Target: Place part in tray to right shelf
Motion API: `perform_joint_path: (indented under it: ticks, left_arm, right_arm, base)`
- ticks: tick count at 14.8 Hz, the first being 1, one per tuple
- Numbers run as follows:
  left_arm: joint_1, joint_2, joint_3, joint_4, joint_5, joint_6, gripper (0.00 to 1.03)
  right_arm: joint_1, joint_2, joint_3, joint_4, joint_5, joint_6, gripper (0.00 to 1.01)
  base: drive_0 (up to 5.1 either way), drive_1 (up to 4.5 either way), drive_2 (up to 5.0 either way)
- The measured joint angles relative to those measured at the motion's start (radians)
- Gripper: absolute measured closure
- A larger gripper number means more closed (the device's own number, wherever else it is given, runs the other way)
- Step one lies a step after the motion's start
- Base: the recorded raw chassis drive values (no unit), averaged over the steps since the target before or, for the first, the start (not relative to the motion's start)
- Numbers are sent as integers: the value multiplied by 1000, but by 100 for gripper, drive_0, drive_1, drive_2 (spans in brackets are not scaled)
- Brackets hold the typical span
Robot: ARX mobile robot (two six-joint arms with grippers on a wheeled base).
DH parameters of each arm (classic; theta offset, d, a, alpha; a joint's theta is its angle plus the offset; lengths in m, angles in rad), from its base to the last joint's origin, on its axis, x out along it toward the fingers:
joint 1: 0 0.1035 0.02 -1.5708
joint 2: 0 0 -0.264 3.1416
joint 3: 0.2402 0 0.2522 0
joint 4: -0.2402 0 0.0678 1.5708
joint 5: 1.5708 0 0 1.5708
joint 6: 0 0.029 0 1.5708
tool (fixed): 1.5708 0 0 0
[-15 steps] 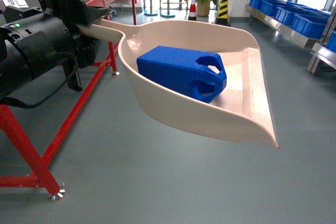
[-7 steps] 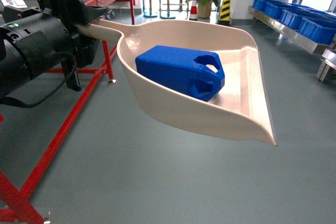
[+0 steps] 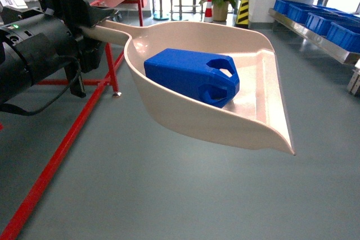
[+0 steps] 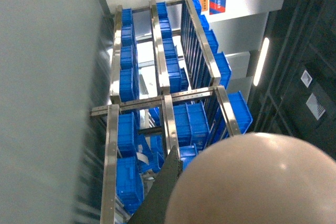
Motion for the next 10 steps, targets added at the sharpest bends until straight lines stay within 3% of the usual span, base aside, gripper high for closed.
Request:
perform_joint_path:
  ticks: [10]
  left_arm:
    - [0, 0, 0, -3, 0, 0, 91]
  right_arm:
    - [0, 0, 0, -1, 0, 0, 3]
  base:
    - [-3, 427, -433]
